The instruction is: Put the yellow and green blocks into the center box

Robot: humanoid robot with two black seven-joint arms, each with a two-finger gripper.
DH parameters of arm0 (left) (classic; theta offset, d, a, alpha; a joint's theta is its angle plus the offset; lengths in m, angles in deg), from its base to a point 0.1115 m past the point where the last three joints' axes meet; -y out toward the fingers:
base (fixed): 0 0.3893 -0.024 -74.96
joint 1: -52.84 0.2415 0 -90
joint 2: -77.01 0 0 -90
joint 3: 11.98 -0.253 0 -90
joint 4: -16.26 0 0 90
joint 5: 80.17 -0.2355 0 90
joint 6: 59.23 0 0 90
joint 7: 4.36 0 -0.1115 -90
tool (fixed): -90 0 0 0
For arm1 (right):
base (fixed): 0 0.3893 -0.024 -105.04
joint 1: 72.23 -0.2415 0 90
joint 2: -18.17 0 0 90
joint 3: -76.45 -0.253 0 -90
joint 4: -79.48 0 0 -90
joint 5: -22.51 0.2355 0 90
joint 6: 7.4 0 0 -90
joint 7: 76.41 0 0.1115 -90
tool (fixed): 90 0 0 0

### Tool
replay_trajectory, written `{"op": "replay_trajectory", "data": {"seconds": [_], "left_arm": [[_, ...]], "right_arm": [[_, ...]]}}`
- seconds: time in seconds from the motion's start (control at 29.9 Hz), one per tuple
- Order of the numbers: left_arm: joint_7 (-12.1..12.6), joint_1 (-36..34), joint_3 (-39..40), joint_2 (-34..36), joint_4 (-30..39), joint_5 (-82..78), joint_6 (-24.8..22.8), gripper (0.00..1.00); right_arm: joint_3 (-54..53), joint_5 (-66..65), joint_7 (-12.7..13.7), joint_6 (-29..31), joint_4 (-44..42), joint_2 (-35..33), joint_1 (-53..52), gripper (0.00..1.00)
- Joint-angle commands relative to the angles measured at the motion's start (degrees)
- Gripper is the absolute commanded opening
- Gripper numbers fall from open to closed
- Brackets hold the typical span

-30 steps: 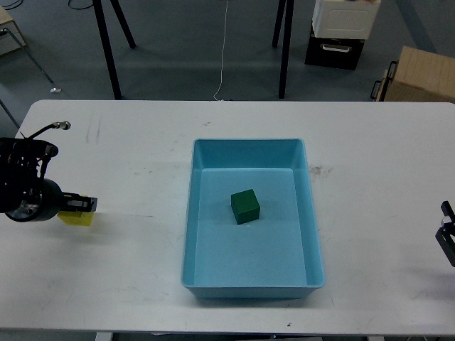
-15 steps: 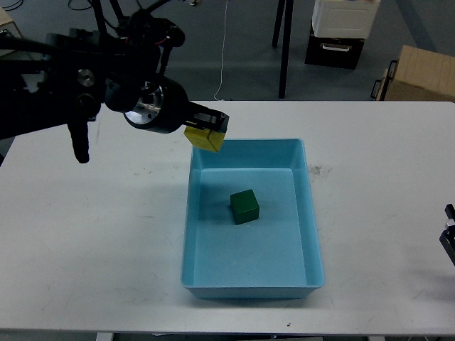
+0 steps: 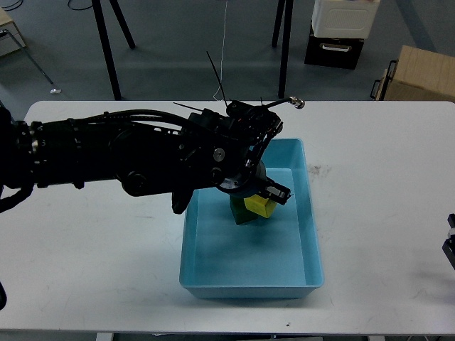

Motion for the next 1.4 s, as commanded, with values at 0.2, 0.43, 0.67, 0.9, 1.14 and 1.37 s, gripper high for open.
{"op": "replay_trajectory", "data": {"seconds": [0.2,0.43,0.67,0.9,1.14,1.37], "left_arm": [[-3.74,0.43,0.06,0.39,-1.44,0.09,0.0,0.79],[-6.54,0.69,3.65,3.9,-6.0,0.35,0.0,0.88],[-9.71,9.38,31.31,9.35,-9.69,-0.26,0.0,0.94],[-12.61,20.53,57.5,14.98,-9.09,3.59,0.0,0.97],[-13.49,37.05,90.01,18.06,-2.32,10.01,0.0,0.98],[-13.23,60.68,116.32,12.18,11.54,18.71,0.0,0.99]], "right_arm": [[0.55,0.0,0.09,0.64,-0.44,-0.08,-0.06,1.0],[0.55,0.0,0.1,0.81,-0.35,-0.08,0.11,1.0],[0.55,0.09,-0.17,0.99,0.44,0.1,-0.41,1.0],[0.03,0.18,-0.17,3.44,2.2,0.01,-0.68,1.0],[-0.59,0.44,-0.43,5.96,2.29,-1.13,-2.87,1.0],[-1.47,0.88,-2.81,5.96,2.29,0.71,-2.97,1.0]]}}
